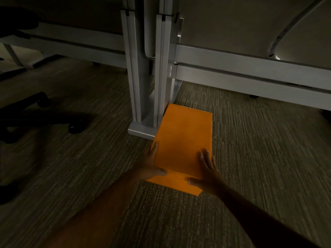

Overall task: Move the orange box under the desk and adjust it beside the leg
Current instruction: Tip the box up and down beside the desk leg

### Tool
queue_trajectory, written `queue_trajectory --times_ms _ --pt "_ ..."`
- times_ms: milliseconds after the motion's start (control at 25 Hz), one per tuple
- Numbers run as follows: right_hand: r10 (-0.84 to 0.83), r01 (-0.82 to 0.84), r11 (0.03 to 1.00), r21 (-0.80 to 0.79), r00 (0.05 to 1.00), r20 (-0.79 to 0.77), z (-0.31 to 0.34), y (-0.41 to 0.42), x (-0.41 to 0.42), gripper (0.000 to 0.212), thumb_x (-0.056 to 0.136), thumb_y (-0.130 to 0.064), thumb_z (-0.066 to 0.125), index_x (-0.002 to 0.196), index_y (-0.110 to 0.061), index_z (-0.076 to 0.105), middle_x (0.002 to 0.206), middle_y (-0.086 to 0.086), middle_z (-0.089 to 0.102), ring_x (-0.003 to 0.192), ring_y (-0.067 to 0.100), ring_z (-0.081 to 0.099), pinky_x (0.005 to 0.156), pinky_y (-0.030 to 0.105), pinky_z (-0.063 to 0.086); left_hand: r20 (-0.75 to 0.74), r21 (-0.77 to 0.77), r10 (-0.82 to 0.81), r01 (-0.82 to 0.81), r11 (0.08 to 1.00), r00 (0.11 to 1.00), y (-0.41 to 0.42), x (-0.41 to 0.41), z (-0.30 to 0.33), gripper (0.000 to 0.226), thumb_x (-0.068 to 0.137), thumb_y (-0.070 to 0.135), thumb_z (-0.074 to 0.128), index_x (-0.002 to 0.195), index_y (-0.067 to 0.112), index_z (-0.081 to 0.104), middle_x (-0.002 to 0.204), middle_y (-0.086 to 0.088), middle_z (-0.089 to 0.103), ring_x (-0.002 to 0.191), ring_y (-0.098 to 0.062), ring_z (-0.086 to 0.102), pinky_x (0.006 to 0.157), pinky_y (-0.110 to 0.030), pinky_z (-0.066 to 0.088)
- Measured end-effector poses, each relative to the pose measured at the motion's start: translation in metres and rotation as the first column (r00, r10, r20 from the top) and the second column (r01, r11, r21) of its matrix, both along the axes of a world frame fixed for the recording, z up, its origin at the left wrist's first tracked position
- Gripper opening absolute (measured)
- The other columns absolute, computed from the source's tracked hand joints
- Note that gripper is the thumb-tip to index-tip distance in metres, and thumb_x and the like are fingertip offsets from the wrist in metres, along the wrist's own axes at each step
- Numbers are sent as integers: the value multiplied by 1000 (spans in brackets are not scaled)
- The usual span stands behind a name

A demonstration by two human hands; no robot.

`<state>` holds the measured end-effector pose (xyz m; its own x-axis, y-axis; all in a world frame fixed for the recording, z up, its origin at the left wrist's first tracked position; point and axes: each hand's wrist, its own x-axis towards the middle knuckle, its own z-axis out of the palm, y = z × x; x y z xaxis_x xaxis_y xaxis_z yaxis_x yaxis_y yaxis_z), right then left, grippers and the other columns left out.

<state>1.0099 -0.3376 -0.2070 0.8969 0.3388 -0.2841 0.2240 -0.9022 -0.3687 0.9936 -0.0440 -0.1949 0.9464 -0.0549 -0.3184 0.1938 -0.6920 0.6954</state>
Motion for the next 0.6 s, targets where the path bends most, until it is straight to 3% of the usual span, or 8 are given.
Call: queue_trajectory --times_ms 120,360,600 --pt "20 -20 1000 23 1000 -18 -3 -3 4 140 67 -77 70 156 -29 -27 162 0 -37 148 41 -28 119 66 11 -4 -24 -7 7 1000 1000 0 4 -1 140 69 39 89 150 44 -25 167 2 -16 153 -32 6 117 -53 27" --pt "7 -7 999 -35 1000 -19 1 2 7 142 67 -73 74 151 -28 -31 154 -1 -40 150 44 -24 118 67 16 0 10 -20 20 1000 1000 3 7 1 141 69 40 89 152 39 -25 167 0 -14 152 -32 7 117 -51 23" --pt "-68 62 995 -82 995 -74 6 17 11 143 67 -64 80 156 -31 -26 165 -1 -30 152 47 -12 117 65 24 -35 1 -64 64 998 997 11 6 10 140 70 37 88 151 41 -27 168 -3 -5 152 -30 14 117 -50 25"
